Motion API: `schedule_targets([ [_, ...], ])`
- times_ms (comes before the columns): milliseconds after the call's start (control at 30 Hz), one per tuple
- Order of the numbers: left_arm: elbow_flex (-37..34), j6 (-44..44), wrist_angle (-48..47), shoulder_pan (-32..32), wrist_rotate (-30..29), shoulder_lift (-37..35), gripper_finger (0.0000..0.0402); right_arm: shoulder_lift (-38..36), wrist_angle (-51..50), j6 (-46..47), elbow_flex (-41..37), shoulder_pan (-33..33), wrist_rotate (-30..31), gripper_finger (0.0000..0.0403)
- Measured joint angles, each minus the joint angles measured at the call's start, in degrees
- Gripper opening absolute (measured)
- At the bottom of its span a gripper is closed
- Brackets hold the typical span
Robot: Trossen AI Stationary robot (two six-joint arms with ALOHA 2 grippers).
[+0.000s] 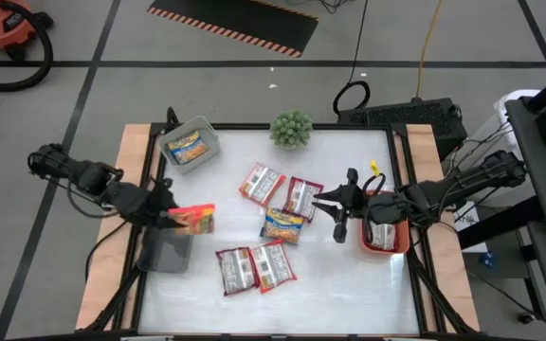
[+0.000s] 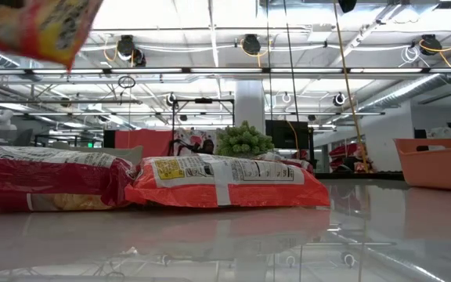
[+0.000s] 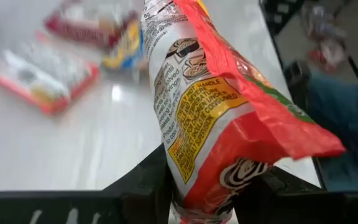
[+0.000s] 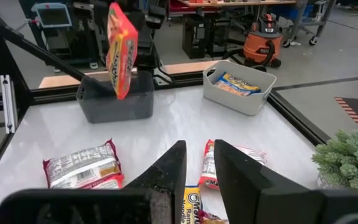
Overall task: Sort Maruchan noodles
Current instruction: Put the orange bag into the black bin
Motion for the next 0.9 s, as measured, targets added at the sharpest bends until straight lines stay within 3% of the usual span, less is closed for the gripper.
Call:
schedule_targets([
  [167, 0.0, -2.94, -7.93, -1.85, 0.74, -2.31, 0.0129, 0.0, 0.03, 1.28, 0.0, 0.0, 0.0, 0.008],
  [433, 0.02, -10.21, -12.67, -5.61, 6.56, -2.75, 0.0129, 0.2, 0.07, 1.53, 0.0, 0.0, 0.0, 0.008],
  [567, -0.15, -14.41, -16.19, -6.94, 5.11, -2.77, 0.0129, 0.77, 0.02, 2.21, -0.02, 0.0, -0.13, 0.008],
  [900, -8.47, -26.14, -17.35, -8.67, 6.3, -2.75, 0.0129, 1.51, 0.03, 2.84, -0.02, 0.0, -0.22, 0.008],
])
